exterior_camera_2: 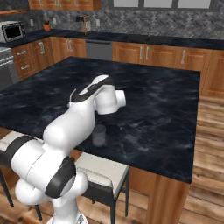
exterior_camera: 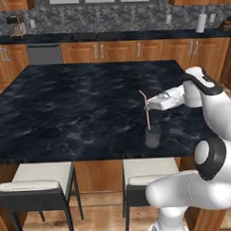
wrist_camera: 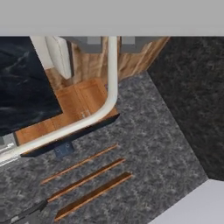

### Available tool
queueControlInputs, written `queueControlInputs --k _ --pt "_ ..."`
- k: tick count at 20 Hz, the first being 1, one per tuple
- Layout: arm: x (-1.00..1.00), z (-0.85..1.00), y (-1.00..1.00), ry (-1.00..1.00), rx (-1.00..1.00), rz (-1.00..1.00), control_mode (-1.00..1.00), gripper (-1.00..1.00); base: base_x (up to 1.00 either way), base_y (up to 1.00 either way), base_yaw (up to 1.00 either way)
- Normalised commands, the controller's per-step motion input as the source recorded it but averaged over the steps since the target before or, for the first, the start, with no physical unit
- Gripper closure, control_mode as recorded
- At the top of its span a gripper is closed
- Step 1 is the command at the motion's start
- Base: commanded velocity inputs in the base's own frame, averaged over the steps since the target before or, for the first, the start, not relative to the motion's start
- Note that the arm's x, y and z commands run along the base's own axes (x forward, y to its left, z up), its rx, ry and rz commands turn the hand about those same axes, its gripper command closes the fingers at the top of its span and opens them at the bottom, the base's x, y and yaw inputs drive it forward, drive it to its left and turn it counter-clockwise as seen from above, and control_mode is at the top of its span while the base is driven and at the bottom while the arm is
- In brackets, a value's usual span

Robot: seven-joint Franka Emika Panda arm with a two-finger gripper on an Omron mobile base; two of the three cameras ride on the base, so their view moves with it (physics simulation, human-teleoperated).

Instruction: Take a straw from the drawer in front and place it inside the glass cup on the dining counter.

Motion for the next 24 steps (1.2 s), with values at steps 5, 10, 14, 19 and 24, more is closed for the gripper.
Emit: queueControlInputs --k 5,10,14,19,24 --pt "0.25 -0.30 -0.15 -0.04 0.06 0.07 -1.00 1.00 0.00 0.00 0.00" --pt "0.31 -0.29 -0.18 -0.02 0.07 0.08 -1.00 1.00 0.00 0.00 0.00" --pt "0.35 -0.28 -0.17 -0.01 0.06 0.08 -1.00 1.00 0.00 0.00 0.00" --pt "0.30 -0.12 -0.18 -0.04 0.05 0.07 -1.00 1.00 0.00 0.00 0.00" --pt "0.21 0.00 -0.31 -0.05 0.00 0.01 -1.00 1.00 0.00 0.00 0.00"
